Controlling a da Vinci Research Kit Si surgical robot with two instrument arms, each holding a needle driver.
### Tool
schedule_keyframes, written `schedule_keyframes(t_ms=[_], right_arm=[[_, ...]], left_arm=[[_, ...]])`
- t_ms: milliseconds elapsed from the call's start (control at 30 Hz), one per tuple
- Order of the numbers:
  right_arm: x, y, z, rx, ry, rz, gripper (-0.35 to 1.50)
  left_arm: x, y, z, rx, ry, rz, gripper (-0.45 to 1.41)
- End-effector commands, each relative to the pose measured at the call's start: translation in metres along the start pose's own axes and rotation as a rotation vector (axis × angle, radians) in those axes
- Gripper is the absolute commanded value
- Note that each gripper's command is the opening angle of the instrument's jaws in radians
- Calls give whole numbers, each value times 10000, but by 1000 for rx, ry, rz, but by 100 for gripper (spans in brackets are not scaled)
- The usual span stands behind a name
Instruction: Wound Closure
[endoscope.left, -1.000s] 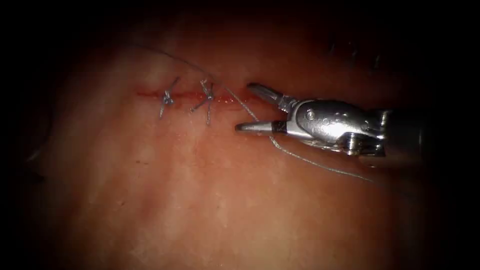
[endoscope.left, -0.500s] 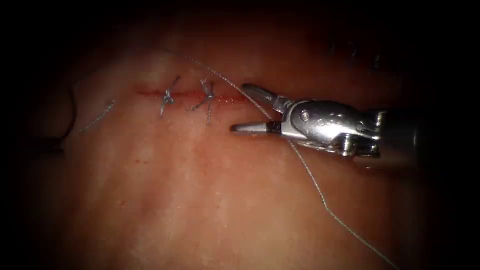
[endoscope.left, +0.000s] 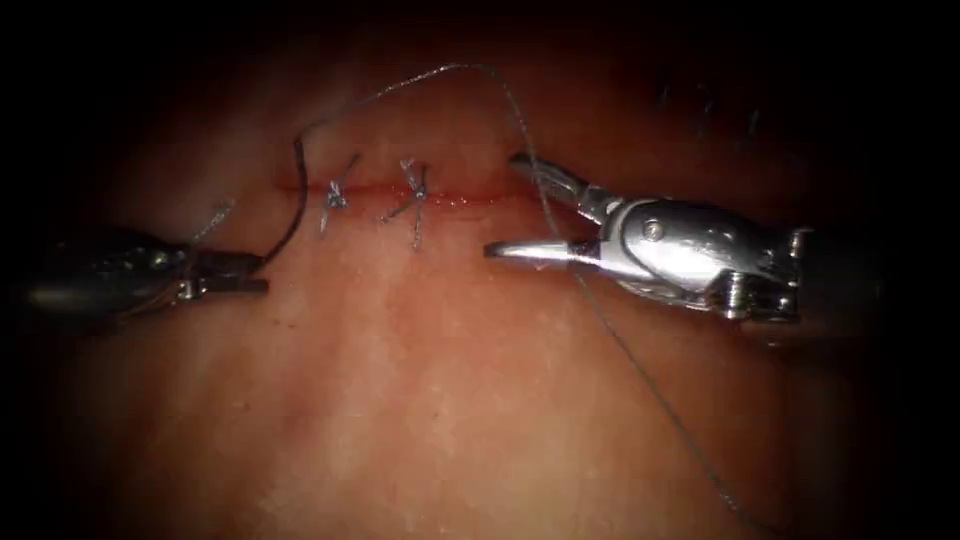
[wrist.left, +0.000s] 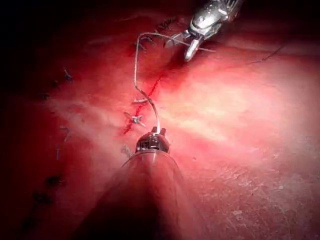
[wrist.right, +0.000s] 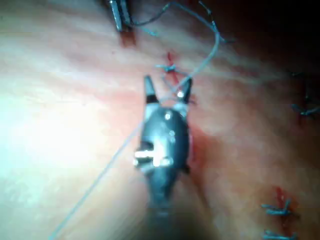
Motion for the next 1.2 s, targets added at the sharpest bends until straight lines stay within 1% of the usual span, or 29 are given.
schedule_keyframes(t_ms=[33, 67, 100, 200, 267, 333, 367, 400, 467, 533, 567, 633, 800, 933, 1000, 1067, 1200], right_arm=[[5, 12, -11, -35, -13, 6, 135], [7, 15, -19, -50, -20, 10, 136], [12, 18, -36, -80, -28, 21, 138], [19, 17, -53, -116, -41, 34, 143], [29, 15, -76, -139, -52, 56, 147], [32, 13, -82, -139, -54, 60, 147], [36, 7, -83, -132, -52, 59, 147], [42, 1, -80, -134, -47, 121, 147], [46, -4, -76, -142, -36, 152, 145], [48, -11, -65, -154, -30, 187, 141], [45, -17, -55, -151, -19, 219, 138], [36, -21, -36, -113, 0, 265, 125], [13, -18, 11, -106, 19, 344, 133], [1, -17, 27, -79, 38, 372, 138], [0, -19, 36, -75, 47, 376, 143], [2, -21, 41, -60, 55, 376, 143], [4, -23, 48, -18, 67, 370, 136]], left_arm=[[1, -3, 10, 2, 6, 3, -45], [2, -4, 12, 4, 9, 4, -45], [3, -5, 14, 3, 16, 3, -45], [6, -10, 19, 5, 25, 3, -45], [9, -18, 27, 9, 35, 3, -45], [13, -21, 33, 12, 41, 7, -45], [18, -23, 39, 18, 46, 9, -45], [25, -22, 46, 27, 51, 15, -45], [33, -20, 54, 41, 66, 26, -45], [40, -17, 60, 50, 89, 25, -45], [45, -13, 63, 58, 106, 39, -45], [50, -6, 65, 67, 129, 54, -45], [59, 4, 64, 76, 177, 121, -45], [68, 14, 63, 61, 226, 195, -45], [74, 20, 65, 48, 241, 224, -45], [77, 24, 67, 37, 248, 237, -45], [80, 32, 67, 16, 261, 267, -45]])
